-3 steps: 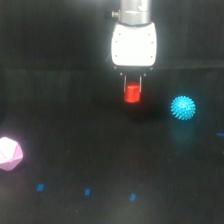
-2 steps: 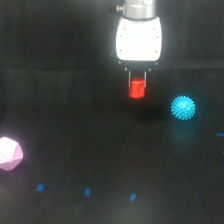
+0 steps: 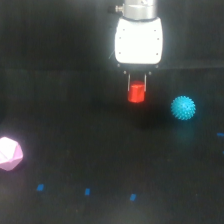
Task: Pick up the red object from the table
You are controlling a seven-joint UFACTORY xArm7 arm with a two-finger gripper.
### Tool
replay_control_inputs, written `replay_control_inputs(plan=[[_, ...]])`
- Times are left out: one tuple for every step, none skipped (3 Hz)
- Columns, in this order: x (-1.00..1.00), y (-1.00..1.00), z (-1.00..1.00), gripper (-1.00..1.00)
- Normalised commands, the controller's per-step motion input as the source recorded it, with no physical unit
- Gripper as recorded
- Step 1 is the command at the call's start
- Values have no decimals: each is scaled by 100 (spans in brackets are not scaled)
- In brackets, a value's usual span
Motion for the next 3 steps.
replay_control_inputs(plan=[[4,-31,-28,-100],[-10,-33,48,-100],[-91,-20,43,-100]])
